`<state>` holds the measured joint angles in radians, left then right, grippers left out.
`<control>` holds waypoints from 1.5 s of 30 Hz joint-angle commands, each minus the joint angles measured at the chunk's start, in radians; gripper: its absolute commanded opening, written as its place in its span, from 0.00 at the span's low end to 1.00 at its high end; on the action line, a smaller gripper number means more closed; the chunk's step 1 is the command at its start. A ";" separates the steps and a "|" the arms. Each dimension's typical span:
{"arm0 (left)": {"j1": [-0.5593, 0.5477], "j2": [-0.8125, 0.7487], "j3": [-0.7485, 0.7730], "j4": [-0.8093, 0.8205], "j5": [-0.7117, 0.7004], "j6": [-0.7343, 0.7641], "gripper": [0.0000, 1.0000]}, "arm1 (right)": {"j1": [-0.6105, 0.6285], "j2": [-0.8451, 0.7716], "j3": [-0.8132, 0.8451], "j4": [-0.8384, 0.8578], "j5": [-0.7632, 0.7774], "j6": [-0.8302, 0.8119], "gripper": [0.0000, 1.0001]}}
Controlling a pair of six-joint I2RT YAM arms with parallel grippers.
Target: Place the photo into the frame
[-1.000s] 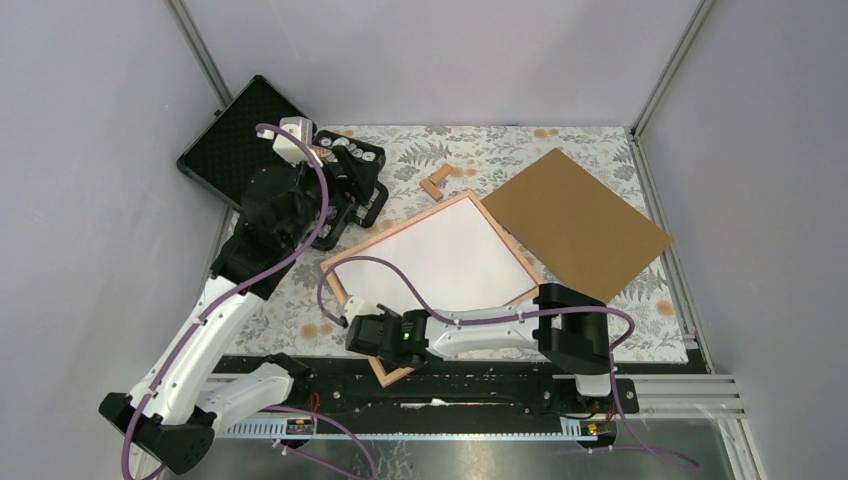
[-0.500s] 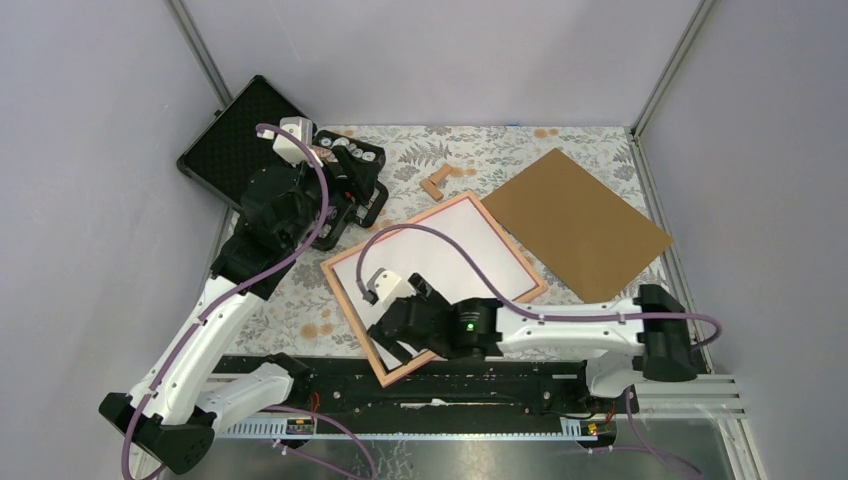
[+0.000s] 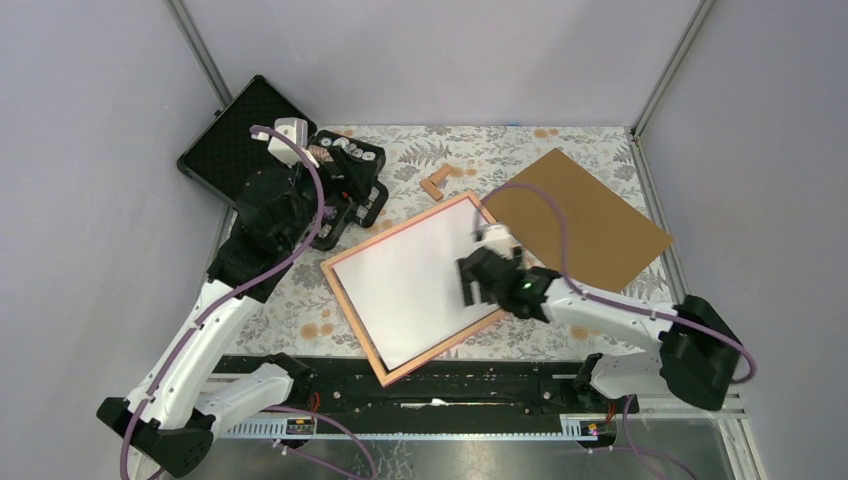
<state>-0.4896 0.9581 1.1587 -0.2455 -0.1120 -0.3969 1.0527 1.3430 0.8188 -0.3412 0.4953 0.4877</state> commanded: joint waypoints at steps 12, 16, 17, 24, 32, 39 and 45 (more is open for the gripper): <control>-0.015 -0.012 0.003 0.046 0.008 -0.005 0.90 | -1.163 -0.189 -0.155 0.150 -0.156 0.238 1.00; -0.039 0.005 -0.001 0.052 0.023 -0.013 0.91 | -1.346 -0.140 -0.163 0.256 -0.081 0.263 1.00; -0.048 0.011 -0.003 0.055 0.028 -0.015 0.92 | -1.360 -0.115 -0.175 0.312 -0.039 0.263 1.00; -0.117 0.024 -0.009 0.060 0.025 -0.010 0.94 | -1.457 0.136 -0.065 0.391 -0.050 0.174 0.99; -0.222 0.011 -0.001 0.056 0.012 0.003 0.98 | -1.540 0.310 0.024 0.438 -0.130 0.098 0.99; -0.262 0.020 0.001 0.055 0.021 0.003 0.99 | -1.559 0.440 0.134 0.409 -0.250 0.088 1.00; -0.262 0.049 -0.009 0.070 0.048 -0.002 0.99 | -1.596 0.486 0.151 0.456 -0.363 0.102 1.00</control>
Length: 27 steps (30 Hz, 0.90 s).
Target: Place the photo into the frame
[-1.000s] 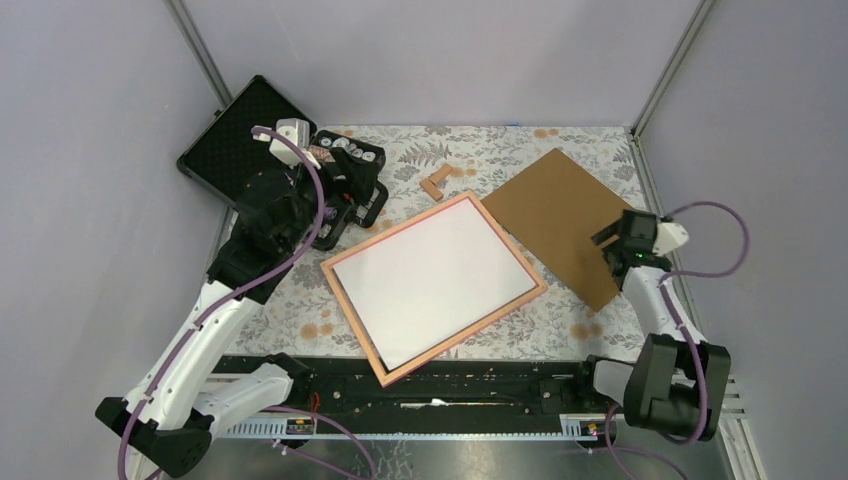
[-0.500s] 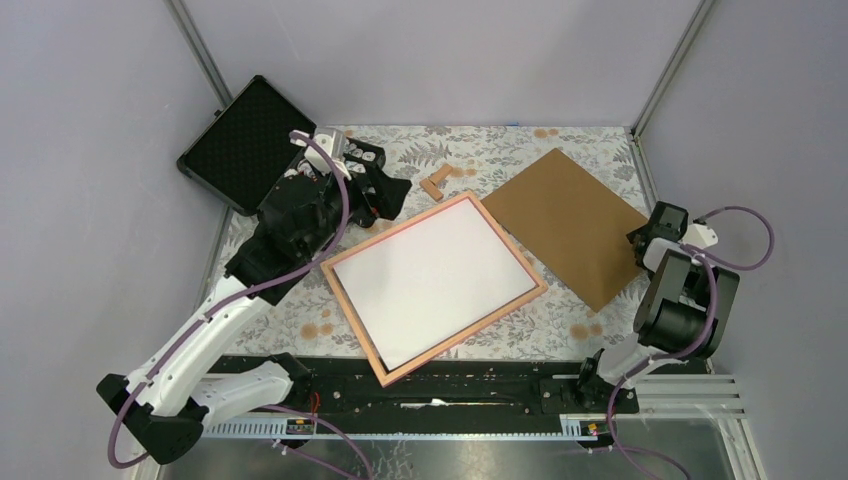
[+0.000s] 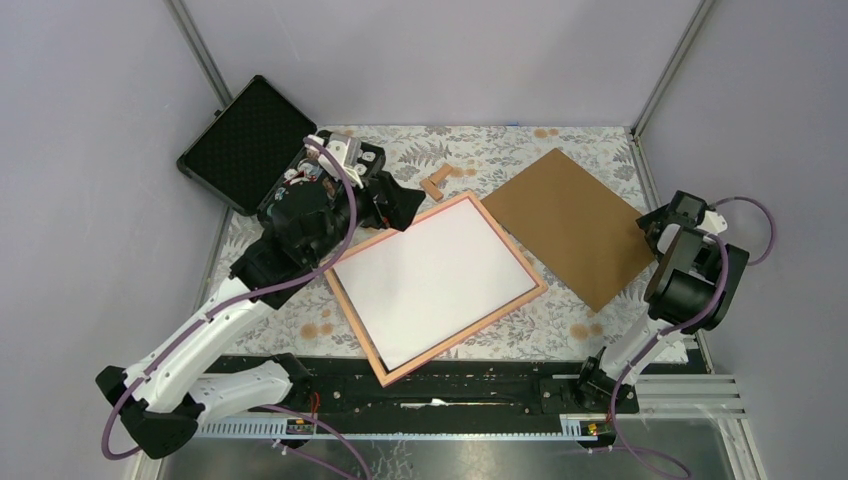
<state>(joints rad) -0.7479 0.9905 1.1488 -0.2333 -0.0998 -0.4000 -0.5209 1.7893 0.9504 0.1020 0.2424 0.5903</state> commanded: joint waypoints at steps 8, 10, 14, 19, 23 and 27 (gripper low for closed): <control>-0.006 0.254 -0.020 0.144 0.263 0.007 0.99 | -0.030 0.005 -0.005 0.015 -0.100 -0.008 1.00; -0.010 0.353 0.008 0.170 0.296 -0.025 0.99 | -0.030 -0.005 -0.011 0.021 -0.108 -0.011 1.00; -0.039 0.589 0.141 0.211 0.307 -0.056 0.99 | -0.032 0.000 0.002 0.016 -0.116 -0.029 1.00; -0.082 0.919 0.406 0.230 0.345 -0.097 0.95 | -0.032 0.009 0.024 0.027 -0.165 -0.043 1.00; -0.099 1.132 0.585 0.250 0.346 -0.111 0.95 | -0.031 0.032 0.048 0.040 -0.204 -0.043 1.00; -0.105 1.301 0.770 0.178 0.354 -0.113 0.94 | -0.034 0.045 0.030 0.105 -0.253 -0.041 1.00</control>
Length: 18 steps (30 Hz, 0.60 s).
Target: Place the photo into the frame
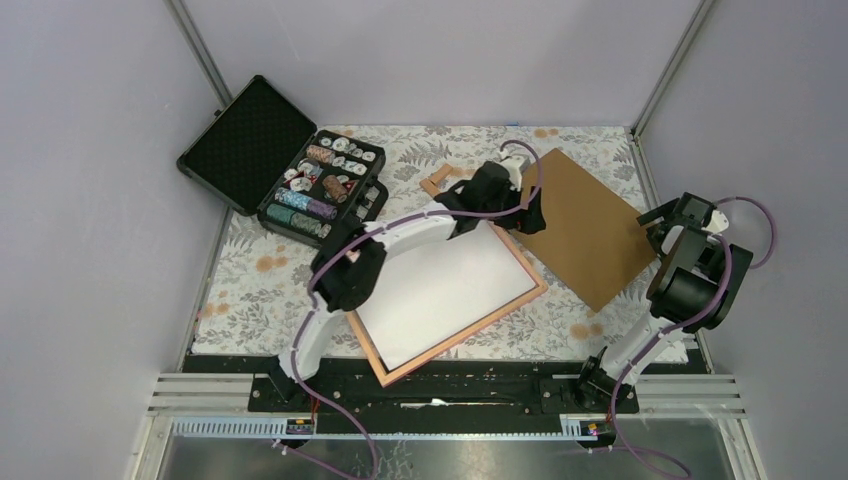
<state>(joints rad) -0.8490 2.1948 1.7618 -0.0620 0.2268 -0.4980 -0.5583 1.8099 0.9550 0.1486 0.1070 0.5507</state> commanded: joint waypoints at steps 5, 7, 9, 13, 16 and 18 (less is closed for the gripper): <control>-0.004 0.211 0.269 -0.041 0.052 -0.057 0.95 | 0.004 0.018 -0.014 0.159 -0.195 0.009 1.00; -0.002 0.247 0.299 -0.060 0.064 -0.092 0.95 | 0.004 0.016 -0.027 0.192 -0.215 0.014 1.00; 0.001 0.271 0.304 -0.057 0.083 -0.133 0.95 | 0.003 0.012 -0.045 0.223 -0.226 0.025 1.00; 0.012 0.317 0.318 -0.054 0.108 -0.229 0.98 | 0.004 0.012 -0.073 0.274 -0.258 0.046 1.00; 0.028 0.361 0.334 -0.064 0.132 -0.303 0.99 | 0.004 -0.003 -0.115 0.355 -0.302 0.071 0.99; 0.037 0.379 0.334 -0.056 0.162 -0.340 0.99 | 0.003 -0.016 -0.137 0.389 -0.326 0.087 0.99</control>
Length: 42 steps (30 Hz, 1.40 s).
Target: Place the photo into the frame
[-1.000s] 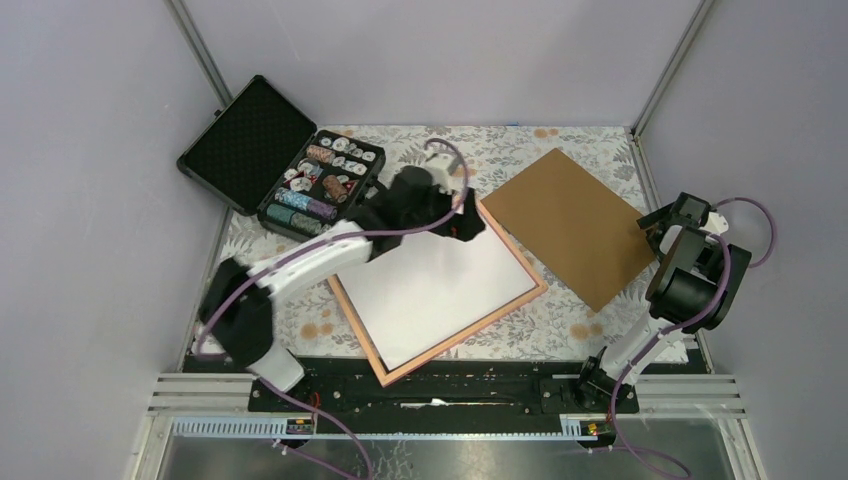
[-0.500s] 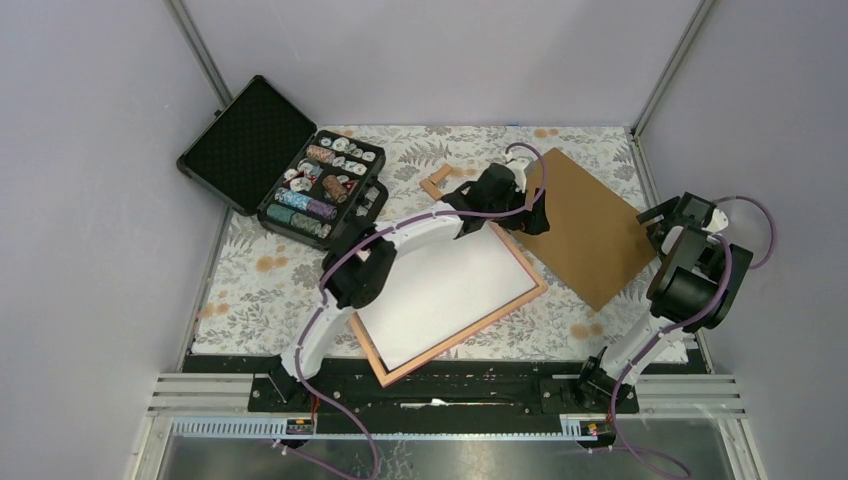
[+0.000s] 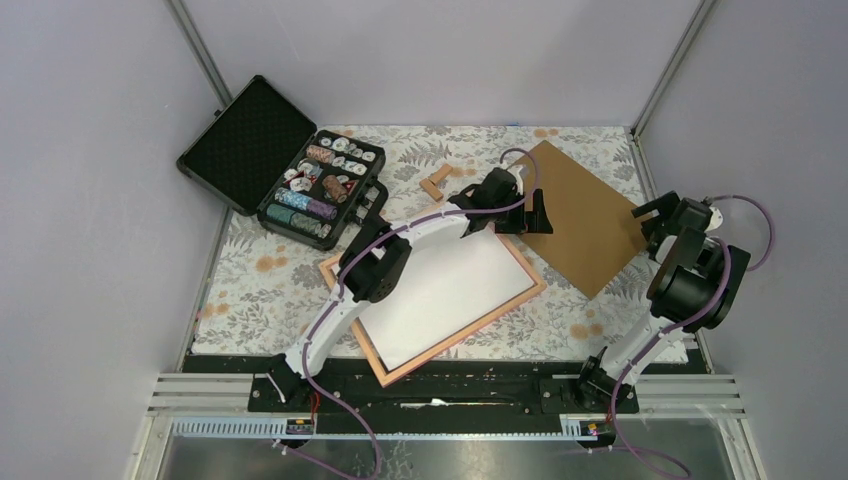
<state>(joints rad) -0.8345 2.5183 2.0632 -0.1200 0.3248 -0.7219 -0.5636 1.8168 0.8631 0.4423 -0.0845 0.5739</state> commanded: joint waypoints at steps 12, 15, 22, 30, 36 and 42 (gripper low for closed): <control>0.036 0.067 -0.006 0.033 0.126 -0.160 0.99 | 0.010 -0.138 -0.180 0.365 -0.318 0.264 0.96; 0.038 0.071 -0.018 0.037 0.138 -0.173 0.99 | 0.009 -0.148 -0.217 0.452 -0.359 0.352 0.95; 0.038 0.042 -0.076 0.096 0.172 -0.202 0.99 | 0.009 -0.129 -0.321 0.809 -0.459 0.540 0.91; 0.038 0.006 -0.161 0.179 0.198 -0.233 0.99 | 0.010 -0.051 -0.378 1.232 -0.653 0.667 0.84; 0.037 -0.034 -0.238 0.253 0.204 -0.253 0.98 | 0.014 -0.161 -0.411 1.230 -0.741 0.617 0.82; 0.035 -0.073 -0.299 0.293 0.192 -0.254 0.98 | 0.037 -0.298 -0.430 1.113 -0.788 0.495 0.81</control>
<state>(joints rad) -0.7841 2.4557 1.8244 0.1989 0.5442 -0.9878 -0.5800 1.6264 0.4389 1.4590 -0.7025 1.1381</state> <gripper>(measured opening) 0.983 0.819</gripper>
